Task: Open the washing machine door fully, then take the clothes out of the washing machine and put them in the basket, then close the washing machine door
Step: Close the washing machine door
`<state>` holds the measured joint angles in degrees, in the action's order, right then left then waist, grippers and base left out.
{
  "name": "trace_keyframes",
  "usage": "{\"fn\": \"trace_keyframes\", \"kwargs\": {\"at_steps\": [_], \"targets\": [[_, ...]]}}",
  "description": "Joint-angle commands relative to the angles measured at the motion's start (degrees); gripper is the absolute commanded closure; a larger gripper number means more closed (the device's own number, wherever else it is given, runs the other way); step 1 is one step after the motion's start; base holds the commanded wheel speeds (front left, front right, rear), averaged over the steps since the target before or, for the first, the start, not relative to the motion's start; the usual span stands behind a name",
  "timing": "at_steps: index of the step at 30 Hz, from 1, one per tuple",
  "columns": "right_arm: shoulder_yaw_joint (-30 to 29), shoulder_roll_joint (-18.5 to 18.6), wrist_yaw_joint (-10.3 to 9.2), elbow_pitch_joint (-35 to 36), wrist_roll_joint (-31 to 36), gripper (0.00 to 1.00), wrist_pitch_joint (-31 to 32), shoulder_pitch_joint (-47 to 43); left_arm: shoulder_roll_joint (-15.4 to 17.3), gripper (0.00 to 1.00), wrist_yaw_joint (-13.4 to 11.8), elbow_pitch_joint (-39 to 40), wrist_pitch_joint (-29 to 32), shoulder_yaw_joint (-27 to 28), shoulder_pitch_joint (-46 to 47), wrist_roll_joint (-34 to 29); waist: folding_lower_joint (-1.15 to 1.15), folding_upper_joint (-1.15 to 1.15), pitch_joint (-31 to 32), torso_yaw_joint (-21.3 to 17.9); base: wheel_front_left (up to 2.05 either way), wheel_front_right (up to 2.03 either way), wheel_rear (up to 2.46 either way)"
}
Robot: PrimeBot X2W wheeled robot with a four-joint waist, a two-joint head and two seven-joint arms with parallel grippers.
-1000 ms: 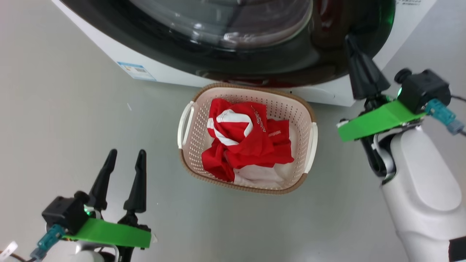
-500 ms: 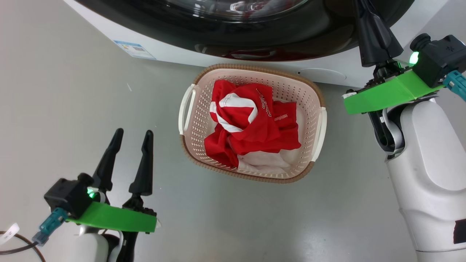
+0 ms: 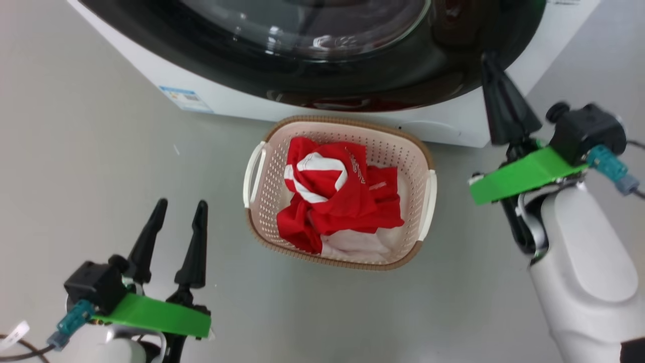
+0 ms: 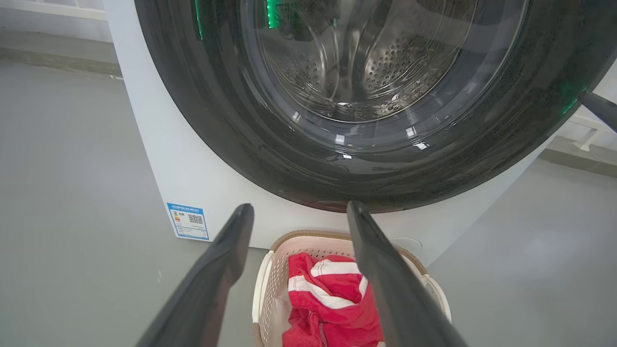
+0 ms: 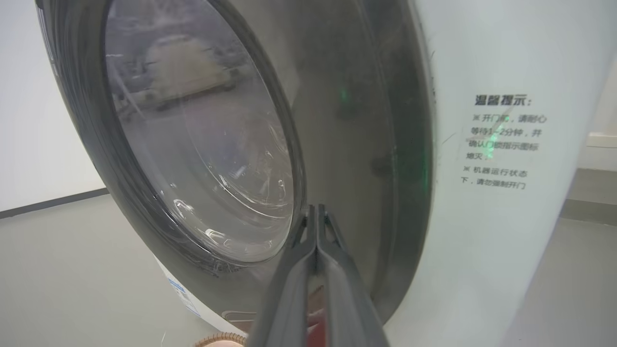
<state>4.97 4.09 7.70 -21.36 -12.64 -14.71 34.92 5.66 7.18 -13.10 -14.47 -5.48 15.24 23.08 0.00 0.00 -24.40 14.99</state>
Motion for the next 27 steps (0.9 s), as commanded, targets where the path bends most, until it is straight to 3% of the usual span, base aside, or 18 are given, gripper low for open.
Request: {"fn": "trace_keyframes", "kwargs": {"at_steps": [1, 2, 3, 4, 27], "targets": [[1.7, -0.9, -0.21, 1.2, -0.6, 0.68, -0.3, -1.6, 2.1, 0.00, 0.3, 0.7, -0.5, 2.2, -1.4, -0.5, 0.00, 0.00, 2.2, -1.5, 0.00, 0.00, 0.00], [2.0, -0.9, -0.21, 1.2, -0.6, 0.58, -0.3, -2.6, 2.2, 0.00, 0.3, 0.5, -0.5, 2.4, -1.8, -0.7, 0.00, 0.00, 2.9, -1.8, 0.00, 0.00, 0.00], [2.3, -0.9, -0.21, 1.1, -0.8, 0.10, -0.3, -4.6, 2.4, 0.00, 0.3, 0.2, -0.5, 2.6, -2.7, -0.9, 0.00, 0.00, 4.3, -2.7, 0.00, 0.00, 0.00], [2.5, -0.9, -0.21, 1.1, -1.0, 0.00, -0.3, -5.6, 2.5, 0.00, 0.3, 0.1, -0.5, 2.7, -3.2, -1.0, 0.00, 0.00, 5.0, -3.0, 0.00, 0.00, 0.00], [0.5, -0.7, -0.21, 1.8, -2.6, 0.00, -0.3, -25.4, 4.6, 0.00, 0.3, -0.5, -0.5, 4.9, -12.4, -2.8, 0.00, 0.00, 17.0, -9.1, 0.00, 0.00, 0.00]]}}
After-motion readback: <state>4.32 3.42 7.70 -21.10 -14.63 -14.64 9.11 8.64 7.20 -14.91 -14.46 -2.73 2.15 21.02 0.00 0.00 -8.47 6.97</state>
